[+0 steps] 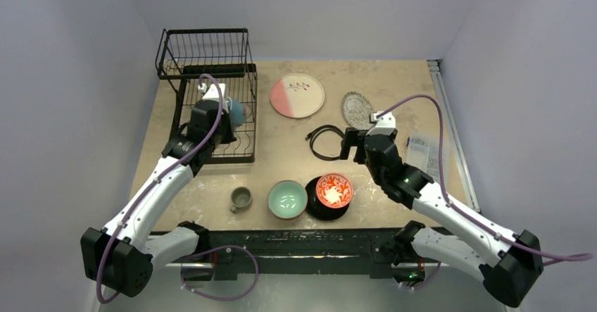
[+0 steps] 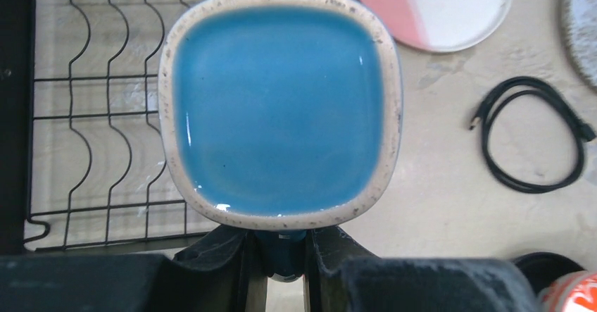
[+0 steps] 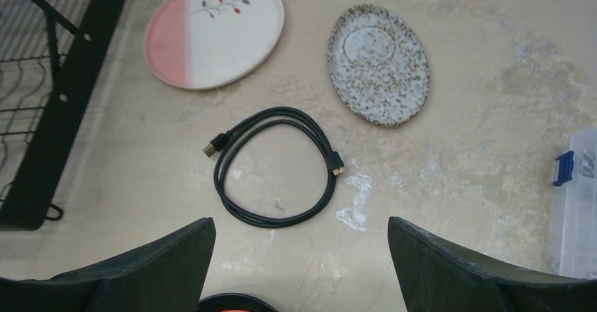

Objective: Load the mixed dishes into the dish rack

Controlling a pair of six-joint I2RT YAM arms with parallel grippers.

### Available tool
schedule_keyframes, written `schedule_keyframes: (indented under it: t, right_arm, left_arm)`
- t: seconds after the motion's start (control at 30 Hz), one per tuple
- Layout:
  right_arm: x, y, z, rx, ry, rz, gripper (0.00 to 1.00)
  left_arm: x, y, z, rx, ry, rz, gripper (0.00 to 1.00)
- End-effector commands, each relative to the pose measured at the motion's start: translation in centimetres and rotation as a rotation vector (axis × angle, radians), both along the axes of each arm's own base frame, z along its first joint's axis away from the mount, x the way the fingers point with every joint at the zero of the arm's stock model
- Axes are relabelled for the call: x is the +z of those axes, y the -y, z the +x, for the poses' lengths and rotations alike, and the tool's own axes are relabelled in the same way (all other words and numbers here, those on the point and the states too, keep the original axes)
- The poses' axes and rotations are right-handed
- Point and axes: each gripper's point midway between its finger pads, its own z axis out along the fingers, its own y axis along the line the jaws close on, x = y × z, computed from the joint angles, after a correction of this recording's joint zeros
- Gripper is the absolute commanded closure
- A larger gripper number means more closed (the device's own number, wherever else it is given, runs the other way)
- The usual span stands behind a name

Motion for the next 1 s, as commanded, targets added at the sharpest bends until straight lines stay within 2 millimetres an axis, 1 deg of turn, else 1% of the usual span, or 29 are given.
schedule_keyframes:
  t: [0.0,0.03,0.2,0.23,0.37,0.47,0.63,0.77,0.97]
  right_arm:
    - [3.1,-0.2,-0.2,0.033,0.151,0.108,0.08]
    - [3.2,-0.1,-0.4,0.036,0.162,0.121,0.08]
    - [2.8,-0.3,-1.3,0.072,0.188,0.175,0.09]
    - [2.5,-0.4,-1.5,0.084,0.187,0.179,0.09]
    - [3.1,-0.9,-1.8,0.126,0.22,0.203,0.1]
    - [3.2,-1.0,-2.0,0.133,0.23,0.22,0.1]
    - [3.5,-0.8,-2.2,0.134,0.254,0.236,0.11]
    - [3.5,-0.6,-2.3,0.13,0.262,0.24,0.11]
    - [3.5,-0.4,-2.3,0.121,0.271,0.242,0.11]
  left_arm:
    - [2.4,-1.4,1.7,0.069,0.161,0.045,1.0]
    - [1.9,-1.6,1.7,0.087,0.159,0.039,1.0]
    - [-2.3,-2.5,1.5,0.195,0.065,0.028,1.0]
    - [-3.2,-2.6,1.7,0.211,0.043,0.033,1.0]
    - [-5.4,-3.0,2.9,0.296,-0.005,0.043,1.0]
    - [-6.4,-3.7,3.9,0.369,-0.007,0.042,1.0]
    - [-7.7,-3.7,5.6,0.432,-0.028,0.018,1.0]
    - [-8.0,-3.7,7.6,0.447,-0.024,-0.014,1.0]
    - [-8.7,-4.1,10.0,0.48,-0.043,0.003,1.0]
